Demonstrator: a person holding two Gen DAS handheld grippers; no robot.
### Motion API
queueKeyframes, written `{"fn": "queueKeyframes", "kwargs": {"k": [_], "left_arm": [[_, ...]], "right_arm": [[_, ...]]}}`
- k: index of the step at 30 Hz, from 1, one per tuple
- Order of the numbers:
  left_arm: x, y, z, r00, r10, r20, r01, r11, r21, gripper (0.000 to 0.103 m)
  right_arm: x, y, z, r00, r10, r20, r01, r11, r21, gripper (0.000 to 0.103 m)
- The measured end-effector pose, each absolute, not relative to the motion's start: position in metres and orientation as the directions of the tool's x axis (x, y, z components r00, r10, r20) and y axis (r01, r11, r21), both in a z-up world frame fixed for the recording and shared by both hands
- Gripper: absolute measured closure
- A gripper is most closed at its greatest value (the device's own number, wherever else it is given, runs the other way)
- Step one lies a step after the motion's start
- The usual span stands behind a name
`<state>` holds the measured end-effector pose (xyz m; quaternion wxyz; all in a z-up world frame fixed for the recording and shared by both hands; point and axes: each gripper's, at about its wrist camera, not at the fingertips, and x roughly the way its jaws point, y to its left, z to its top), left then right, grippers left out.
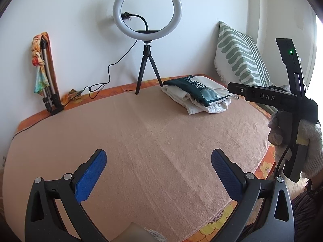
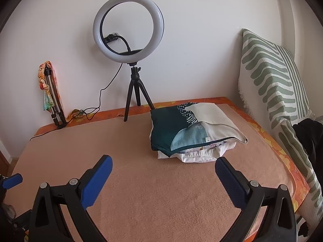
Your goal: Fold small clothes
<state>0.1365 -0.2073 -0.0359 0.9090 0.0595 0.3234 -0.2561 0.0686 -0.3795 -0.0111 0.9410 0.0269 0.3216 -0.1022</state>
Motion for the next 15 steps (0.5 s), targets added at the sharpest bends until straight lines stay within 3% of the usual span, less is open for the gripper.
{"fn": "queueKeyframes", "kwargs": {"k": [15], "left_arm": [[0.1343,-0.2073,-0.031,0.671,-0.429,-0.605,0.506,0.861,-0.05,0.0]], "right_arm": [[0.0703,-0.3819,-0.0114,0.773,-0.176,-0.609,0.212,0.977,-0.014,0.0]]}}
